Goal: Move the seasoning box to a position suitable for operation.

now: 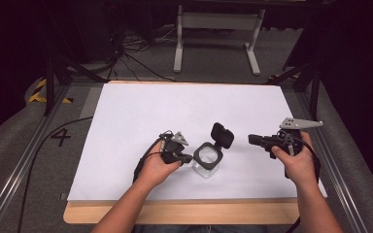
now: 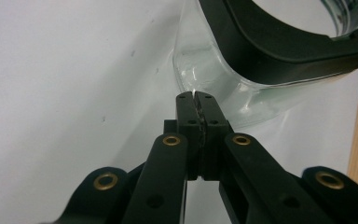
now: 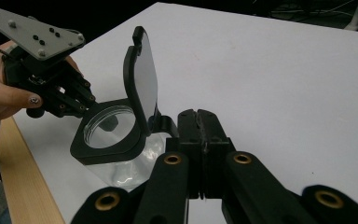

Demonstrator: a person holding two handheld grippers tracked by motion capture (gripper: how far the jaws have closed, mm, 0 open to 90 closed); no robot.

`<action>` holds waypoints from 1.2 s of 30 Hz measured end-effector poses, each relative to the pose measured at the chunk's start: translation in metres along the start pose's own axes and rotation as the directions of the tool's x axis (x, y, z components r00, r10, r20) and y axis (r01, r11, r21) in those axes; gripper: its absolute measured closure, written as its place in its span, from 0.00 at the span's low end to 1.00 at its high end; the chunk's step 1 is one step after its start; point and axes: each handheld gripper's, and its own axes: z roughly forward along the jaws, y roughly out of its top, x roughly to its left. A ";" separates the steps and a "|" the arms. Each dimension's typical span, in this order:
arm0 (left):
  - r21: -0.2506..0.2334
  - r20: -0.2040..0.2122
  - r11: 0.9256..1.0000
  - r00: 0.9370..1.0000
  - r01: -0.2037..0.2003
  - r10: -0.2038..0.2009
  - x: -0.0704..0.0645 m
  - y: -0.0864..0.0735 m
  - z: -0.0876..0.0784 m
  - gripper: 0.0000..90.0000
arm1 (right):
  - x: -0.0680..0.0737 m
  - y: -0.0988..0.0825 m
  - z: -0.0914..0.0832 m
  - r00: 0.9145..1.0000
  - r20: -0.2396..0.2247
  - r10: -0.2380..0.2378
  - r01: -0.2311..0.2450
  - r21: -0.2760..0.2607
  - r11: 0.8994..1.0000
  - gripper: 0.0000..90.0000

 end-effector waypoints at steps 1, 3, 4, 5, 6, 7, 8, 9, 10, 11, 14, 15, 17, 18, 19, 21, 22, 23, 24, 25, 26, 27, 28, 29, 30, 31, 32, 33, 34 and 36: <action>0.000 0.000 1.000 1.000 0.000 0.000 0.000 0.000 0.000 1.00 | 0.000 0.000 -0.001 1.000 0.000 0.001 -0.001 -0.001 1.000 1.00; 0.028 0.005 1.000 1.000 0.001 -0.001 0.000 0.000 0.000 1.00 | -0.001 0.000 -0.001 1.000 0.000 0.004 -0.004 -0.002 1.000 1.00; 0.040 0.011 0.999 1.000 0.003 -0.004 -0.001 0.000 0.001 1.00 | -0.001 0.000 -0.001 1.000 0.001 0.005 -0.005 -0.001 1.000 1.00; 0.063 0.012 0.998 1.000 -0.005 0.005 -0.002 0.000 0.002 1.00 | -0.001 0.000 -0.001 1.000 0.000 0.004 -0.004 -0.001 1.000 1.00; 0.083 0.017 0.997 1.000 -0.005 0.004 -0.003 0.000 0.001 1.00 | -0.001 0.000 0.000 1.000 0.002 0.002 -0.002 0.001 1.000 1.00; 0.087 0.018 0.996 1.000 -0.019 0.018 -0.004 0.000 0.002 1.00 | -0.001 0.000 0.000 1.000 0.000 0.003 -0.003 0.000 1.000 1.00; 0.093 0.031 0.996 0.999 -0.015 0.012 -0.005 0.001 0.001 1.00 | 0.000 0.001 0.001 1.000 -0.001 0.004 -0.004 0.000 1.000 1.00; 0.100 0.048 0.995 0.999 -0.023 0.019 -0.006 0.001 0.001 1.00 | 0.000 0.001 0.001 1.000 -0.002 0.002 -0.002 0.002 1.000 1.00; 0.100 0.051 0.995 0.998 -0.028 0.023 -0.007 0.001 0.002 1.00 | 0.000 0.001 0.001 1.000 -0.003 0.003 -0.003 0.002 1.000 1.00; 0.108 0.059 0.994 0.998 -0.034 0.028 -0.010 0.002 0.003 1.00 | 0.000 0.001 0.001 1.000 -0.003 0.005 -0.005 0.004 1.000 1.00; 0.112 0.064 0.993 0.997 -0.047 0.040 -0.014 0.002 0.005 1.00 | -0.001 0.001 0.002 1.000 -0.004 0.008 -0.008 0.003 1.000 1.00; 0.117 0.072 0.992 0.996 -0.053 0.044 -0.016 0.003 0.005 1.00 | -0.001 0.002 0.002 1.000 -0.005 0.006 -0.006 0.000 1.000 1.00; 0.122 0.089 0.990 0.995 -0.066 0.056 -0.020 0.004 0.007 1.00 | -0.001 0.002 0.002 1.000 -0.007 0.005 -0.005 -0.001 1.000 1.00; 0.131 0.104 0.988 0.993 -0.078 0.064 -0.022 0.005 0.007 1.00 | -0.001 0.002 0.002 1.000 -0.008 0.004 -0.004 0.000 1.000 1.00; 0.127 0.114 0.988 0.991 -0.084 0.070 -0.025 0.006 0.008 0.99 | -0.002 0.002 0.002 1.000 -0.009 0.004 -0.004 -0.001 1.000 1.00; 0.128 0.124 0.987 0.989 -0.096 0.080 -0.029 0.007 0.011 0.99 | -0.002 0.002 0.002 1.000 -0.009 0.004 -0.004 -0.001 1.000 1.00; 0.133 0.130 0.986 0.988 -0.101 0.084 -0.030 0.008 0.012 0.99 | -0.002 0.002 0.002 1.000 -0.007 0.003 -0.003 -0.001 1.000 1.00; 0.125 0.136 0.987 0.987 -0.099 0.082 -0.031 0.008 0.013 0.99 | -0.002 0.002 0.001 1.000 -0.007 0.007 -0.007 -0.003 1.000 1.00; 0.119 0.147 0.988 0.986 -0.102 0.084 -0.032 0.008 0.014 0.99 | -0.002 0.002 0.001 1.000 -0.007 0.007 -0.007 -0.004 1.000 1.00; 0.118 0.155 0.987 0.984 -0.106 0.087 -0.034 0.009 0.015 0.99 | -0.002 0.002 0.001 1.000 -0.006 0.009 -0.009 -0.006 1.000 1.00; 0.118 0.155 0.987 0.984 -0.106 0.087 -0.034 0.009 0.015 0.99 | -0.002 0.002 0.001 1.000 -0.006 0.009 -0.009 -0.006 1.000 1.00; 0.125 0.159 0.987 0.984 -0.104 0.084 -0.036 0.009 0.016 0.99 | -0.002 0.002 0.000 1.000 -0.006 0.009 -0.009 -0.004 1.000 1.00; 0.123 0.172 0.985 0.980 -0.118 0.095 -0.037 0.011 0.018 0.99 | -0.003 0.001 0.001 1.000 -0.003 0.008 -0.008 -0.004 1.000 1.00; 0.100 0.181 0.987 0.978 -0.128 0.108 -0.042 0.012 0.021 0.99 | -0.003 0.001 0.001 1.000 -0.004 0.006 -0.006 -0.003 1.000 1.00; 0.104 0.177 0.986 0.978 -0.127 0.107 -0.043 0.012 0.022 0.99 | -0.003 0.001 0.001 1.000 -0.003 0.006 -0.006 -0.003 1.000 1.00; 0.104 0.178 0.986 0.977 -0.133 0.113 -0.045 0.012 0.023 0.99 | -0.003 0.001 0.000 1.000 -0.003 0.006 -0.006 -0.003 1.000 1.00; 0.112 0.176 0.984 0.977 -0.139 0.119 -0.046 0.013 0.023 0.99 | -0.002 0.001 0.000 1.000 -0.004 0.008 -0.008 -0.002 1.000 1.00; 0.118 0.176 0.983 0.977 -0.140 0.118 -0.045 0.013 0.022 0.99 | -0.002 0.000 0.000 1.000 -0.003 0.005 -0.005 -0.001 1.000 1.00; 0.124 0.181 0.984 0.978 -0.130 0.106 -0.044 0.013 0.019 1.00 | -0.002 0.000 -0.001 1.000 -0.003 0.011 -0.011 -0.002 1.000 1.00; 0.128 0.153 0.986 0.984 -0.106 0.086 -0.037 0.014 0.008 1.00 | -0.003 0.000 -0.003 1.000 0.000 0.010 -0.010 -0.004 1.000 1.00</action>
